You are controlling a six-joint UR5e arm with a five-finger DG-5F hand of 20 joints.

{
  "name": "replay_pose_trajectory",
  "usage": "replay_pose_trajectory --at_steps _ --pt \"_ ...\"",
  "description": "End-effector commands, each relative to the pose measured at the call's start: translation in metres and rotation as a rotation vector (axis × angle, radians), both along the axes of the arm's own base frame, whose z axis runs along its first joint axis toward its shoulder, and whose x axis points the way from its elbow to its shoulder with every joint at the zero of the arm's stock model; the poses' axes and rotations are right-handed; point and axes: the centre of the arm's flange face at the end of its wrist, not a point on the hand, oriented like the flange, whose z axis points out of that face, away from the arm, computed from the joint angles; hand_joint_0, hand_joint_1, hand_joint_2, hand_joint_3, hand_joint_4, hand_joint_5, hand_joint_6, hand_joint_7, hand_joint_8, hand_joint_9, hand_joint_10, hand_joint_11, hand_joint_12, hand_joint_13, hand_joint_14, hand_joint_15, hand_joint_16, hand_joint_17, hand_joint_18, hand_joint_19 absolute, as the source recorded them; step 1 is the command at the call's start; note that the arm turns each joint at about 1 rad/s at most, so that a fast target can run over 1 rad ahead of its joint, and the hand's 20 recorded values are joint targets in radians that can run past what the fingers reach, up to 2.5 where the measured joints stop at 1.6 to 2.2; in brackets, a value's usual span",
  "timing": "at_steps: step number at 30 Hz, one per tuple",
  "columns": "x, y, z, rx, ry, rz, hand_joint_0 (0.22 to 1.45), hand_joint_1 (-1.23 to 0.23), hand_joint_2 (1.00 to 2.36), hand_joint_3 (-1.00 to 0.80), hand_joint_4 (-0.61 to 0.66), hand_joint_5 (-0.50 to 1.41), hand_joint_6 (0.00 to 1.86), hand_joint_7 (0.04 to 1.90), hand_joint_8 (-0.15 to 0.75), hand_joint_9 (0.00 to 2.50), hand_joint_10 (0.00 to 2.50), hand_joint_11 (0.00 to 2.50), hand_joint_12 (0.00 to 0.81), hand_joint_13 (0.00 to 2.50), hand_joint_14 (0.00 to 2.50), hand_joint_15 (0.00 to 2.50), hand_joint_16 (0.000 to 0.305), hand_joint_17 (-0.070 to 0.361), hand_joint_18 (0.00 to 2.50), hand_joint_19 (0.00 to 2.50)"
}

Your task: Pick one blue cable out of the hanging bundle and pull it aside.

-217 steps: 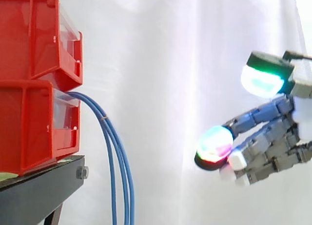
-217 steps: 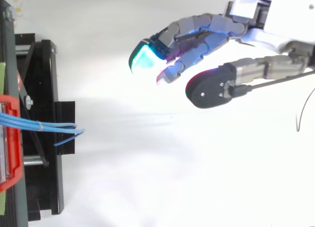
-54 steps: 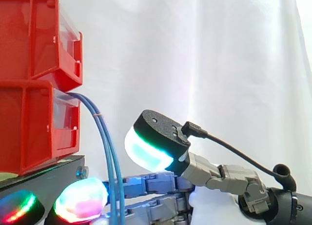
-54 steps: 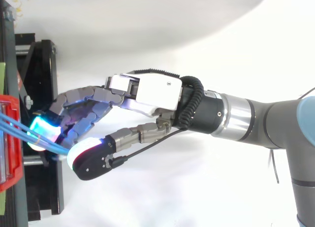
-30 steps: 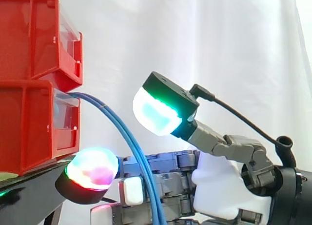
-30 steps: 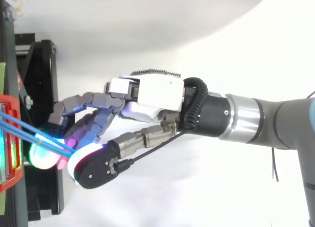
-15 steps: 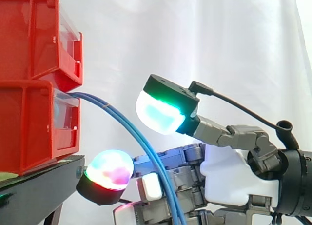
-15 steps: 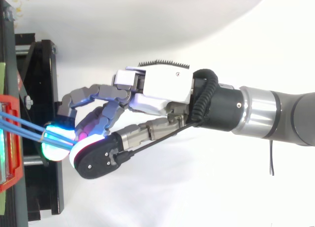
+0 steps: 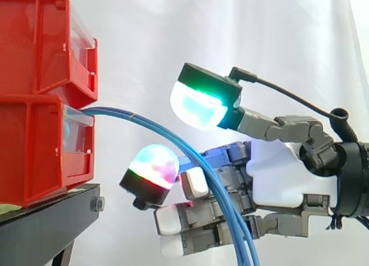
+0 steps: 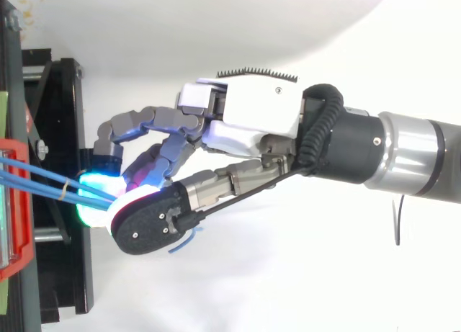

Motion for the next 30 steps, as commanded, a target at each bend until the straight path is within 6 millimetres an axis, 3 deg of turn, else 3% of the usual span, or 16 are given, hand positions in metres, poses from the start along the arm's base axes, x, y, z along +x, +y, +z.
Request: replay_pose_trajectory --at_steps 1,7,14,16,17,19,23,25,30 --pt "-0.002 0.0 0.007 0.0 0.0 -0.001 0.62 -0.68 1.01 -0.37 0.21 -0.07 0.5 1.3 0.376 1.18 0.02 0.53 0.376 0.94 0.02 0.47 0.044 0.098 0.59 0.49" --pt "-0.004 -0.002 0.023 0.004 -0.01 -0.005 0.6 -0.7 1.02 -0.27 0.15 -0.09 0.57 1.26 0.371 1.16 0.02 0.55 0.377 0.94 0.02 0.49 0.044 0.099 0.6 0.5" --pt "-0.006 -0.008 0.025 0.004 -0.008 -0.014 0.61 -0.79 1.02 -0.16 0.14 -0.15 0.77 0.96 0.374 1.1 0.02 0.58 0.383 0.93 0.02 0.51 0.044 0.1 0.61 0.51" --pt "-0.006 -0.01 0.025 0.004 -0.008 -0.016 0.63 -0.82 1.02 -0.16 0.12 -0.15 0.78 0.95 0.371 1.1 0.02 0.58 0.383 0.93 0.02 0.5 0.045 0.1 0.61 0.51" --pt "-0.005 -0.01 0.025 0.004 -0.01 -0.016 0.63 -0.83 1.02 -0.16 0.1 -0.17 0.83 0.83 0.371 1.09 0.02 0.59 0.383 0.93 0.02 0.5 0.045 0.1 0.61 0.51" --pt "-0.006 -0.01 0.026 0.005 -0.011 -0.017 0.69 -0.89 1.02 -0.21 0.04 -0.19 0.84 0.77 0.35 1.03 0.02 0.62 0.372 0.91 0.02 0.51 0.045 0.101 0.62 0.49" --pt "-0.006 -0.011 0.025 0.004 -0.008 -0.019 0.77 -0.93 1.01 -0.44 0.13 -0.2 0.86 0.77 0.319 0.94 0.02 0.61 0.36 0.86 0.02 0.5 0.044 0.1 0.63 0.47" --pt "-0.006 -0.011 0.025 0.004 -0.01 -0.019 0.75 -0.92 1.0 -0.5 0.13 -0.2 0.86 0.79 0.319 0.94 0.02 0.61 0.36 0.87 0.02 0.49 0.044 0.099 0.64 0.46" --pt "-0.006 -0.011 0.025 0.001 -0.009 -0.019 0.55 -0.81 1.0 -0.5 0.15 -0.19 0.86 0.81 0.36 1.06 0.02 0.62 0.384 0.91 0.02 0.51 0.047 0.105 0.67 0.51"
